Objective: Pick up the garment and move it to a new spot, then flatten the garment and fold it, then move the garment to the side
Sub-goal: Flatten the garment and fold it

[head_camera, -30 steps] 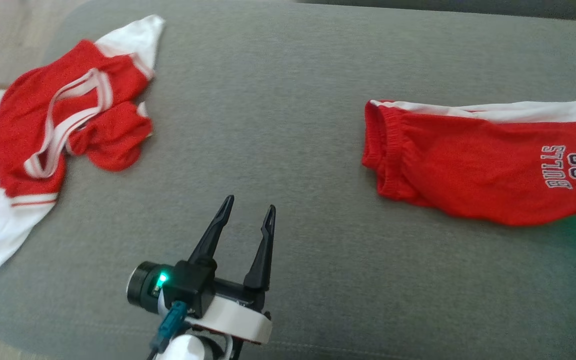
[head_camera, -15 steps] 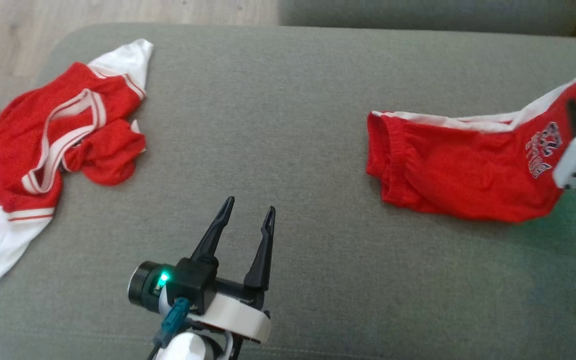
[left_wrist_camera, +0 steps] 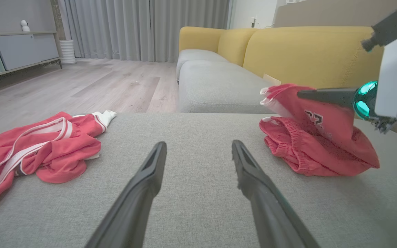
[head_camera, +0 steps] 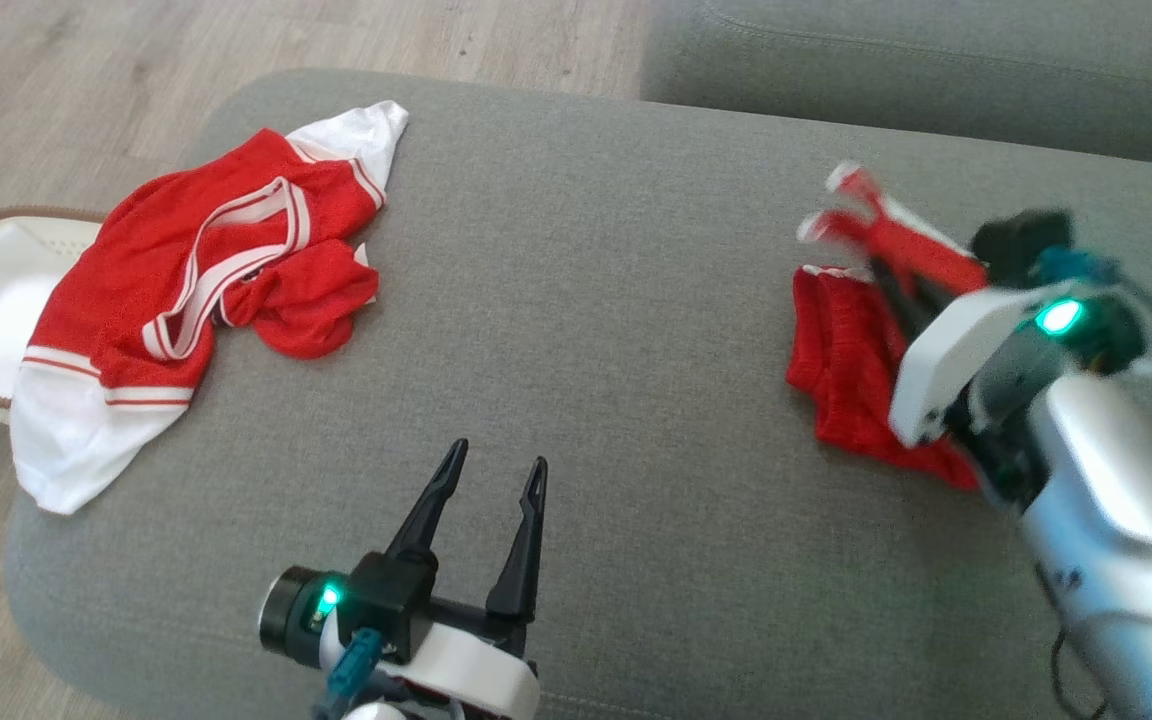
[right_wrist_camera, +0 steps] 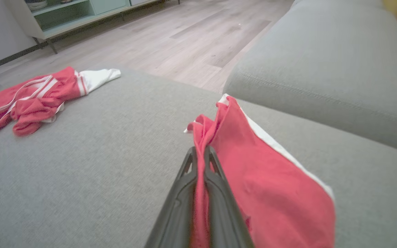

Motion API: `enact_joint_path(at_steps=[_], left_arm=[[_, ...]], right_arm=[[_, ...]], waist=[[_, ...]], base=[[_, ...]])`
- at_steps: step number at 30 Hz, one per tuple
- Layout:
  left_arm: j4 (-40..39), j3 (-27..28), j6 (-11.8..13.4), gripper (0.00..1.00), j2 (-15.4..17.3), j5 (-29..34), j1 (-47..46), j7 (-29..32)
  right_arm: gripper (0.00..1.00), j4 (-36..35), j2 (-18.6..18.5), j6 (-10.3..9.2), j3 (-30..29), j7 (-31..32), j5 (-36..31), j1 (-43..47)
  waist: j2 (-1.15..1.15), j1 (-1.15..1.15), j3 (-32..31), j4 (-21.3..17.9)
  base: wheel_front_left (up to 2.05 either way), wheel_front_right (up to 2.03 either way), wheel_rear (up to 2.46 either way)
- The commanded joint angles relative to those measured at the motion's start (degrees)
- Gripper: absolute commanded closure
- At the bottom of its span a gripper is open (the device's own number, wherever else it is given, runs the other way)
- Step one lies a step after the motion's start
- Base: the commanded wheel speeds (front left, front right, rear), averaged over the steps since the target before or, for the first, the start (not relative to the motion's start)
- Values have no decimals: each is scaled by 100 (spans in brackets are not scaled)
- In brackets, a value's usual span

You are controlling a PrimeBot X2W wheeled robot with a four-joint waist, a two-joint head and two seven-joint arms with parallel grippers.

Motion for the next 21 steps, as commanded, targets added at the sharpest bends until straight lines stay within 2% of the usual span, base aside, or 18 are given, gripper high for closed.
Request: enact_joint_path(at_steps=[1,6,7,8,14,21], left_arm=[[-185,194,1,0,-39,-22,-144,-70],[-199,214,20,0,-39,-44,-144,-70],[-201,209,24,0,-39,-47,-155,-70],[-202,197,27,0,-39,-51,-169,-70],[-210,146,50,0,-39,-74,-212,-70],[-166,352,94,0,-39,-41,-14,-70]], right_arm=[[100,-260,59,-5,126,19,47,67],[100,-360,355,-5,289,39,129,418],[74,-353,417,-5,290,-46,112,470],[0,-343,489,-5,284,-180,72,526],[0,-428,1012,-5,216,-1022,240,998],[0,-824,1148,-5,290,-1660,476,1758]], waist=[[0,0,4,27],[0,0,37,20],[0,0,47,17],[0,0,49,17],[0,0,27,25],[0,0,-221,-217]], base=[[0,0,0],[0,0,0],[0,0,0],[0,0,0],[0,0,0],[0,0,0]])
